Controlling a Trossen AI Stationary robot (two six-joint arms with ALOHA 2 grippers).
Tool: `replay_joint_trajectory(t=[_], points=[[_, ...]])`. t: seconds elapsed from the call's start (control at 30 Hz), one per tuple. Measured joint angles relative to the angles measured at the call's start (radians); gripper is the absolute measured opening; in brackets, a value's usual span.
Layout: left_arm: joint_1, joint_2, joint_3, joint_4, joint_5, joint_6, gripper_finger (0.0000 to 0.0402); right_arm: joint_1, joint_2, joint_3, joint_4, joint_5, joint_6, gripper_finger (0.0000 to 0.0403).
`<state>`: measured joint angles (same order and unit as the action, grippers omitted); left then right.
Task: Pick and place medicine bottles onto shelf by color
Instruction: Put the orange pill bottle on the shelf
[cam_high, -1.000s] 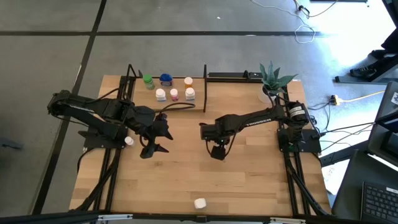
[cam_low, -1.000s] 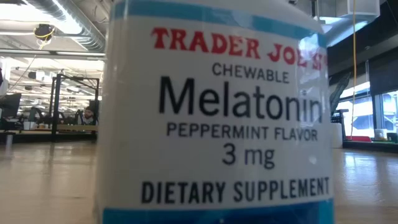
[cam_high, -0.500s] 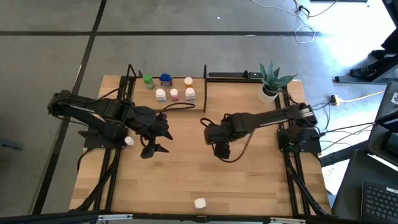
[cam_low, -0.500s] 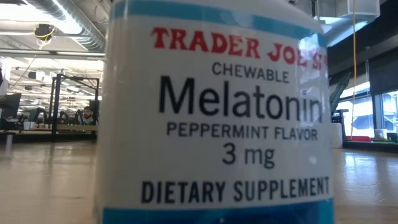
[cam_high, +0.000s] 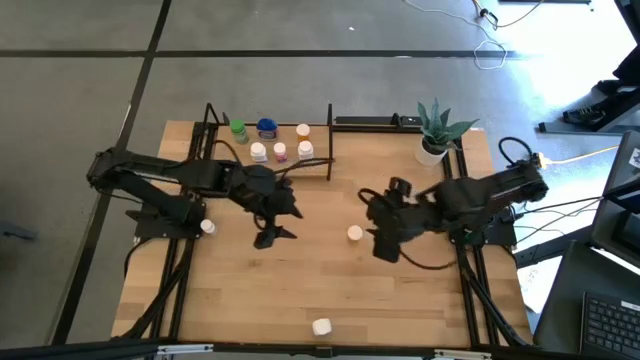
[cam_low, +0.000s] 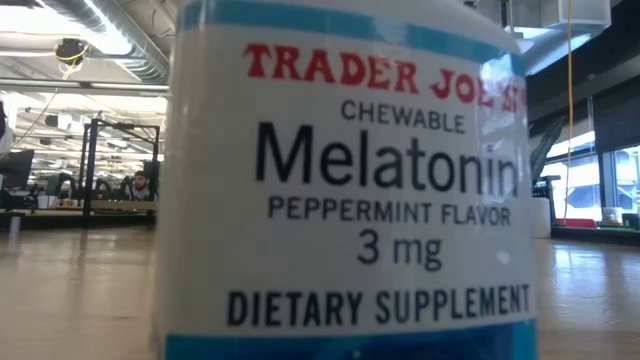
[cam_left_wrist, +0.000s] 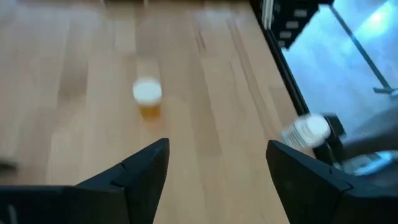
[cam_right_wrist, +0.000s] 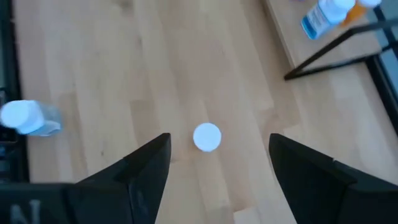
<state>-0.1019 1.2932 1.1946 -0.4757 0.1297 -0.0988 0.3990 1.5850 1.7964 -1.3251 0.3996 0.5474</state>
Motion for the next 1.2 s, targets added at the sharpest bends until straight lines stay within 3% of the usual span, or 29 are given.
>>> replay_joint_trajectory(t=[0.33, 0.77, 1.2], points=[[0.020, 0.234, 0.001, 0.246, -0.008, 0.109, 0.0263, 0.103, -0.075, -0.001, -0.005, 0.064, 0.052, 0.0272], [0.033, 0.486, 0.001, 0.596, -0.022, 0.110, 0.0263, 0.104, -0.075, -0.001, -0.005, 0.052, 0.046, 0.0272], [0.033, 0.563, 0.000, 0.628, -0.066, 0.107, 0.0263, 0.104, -0.074, -0.001, 0.023, 0.052, 0.048, 0.0272]])
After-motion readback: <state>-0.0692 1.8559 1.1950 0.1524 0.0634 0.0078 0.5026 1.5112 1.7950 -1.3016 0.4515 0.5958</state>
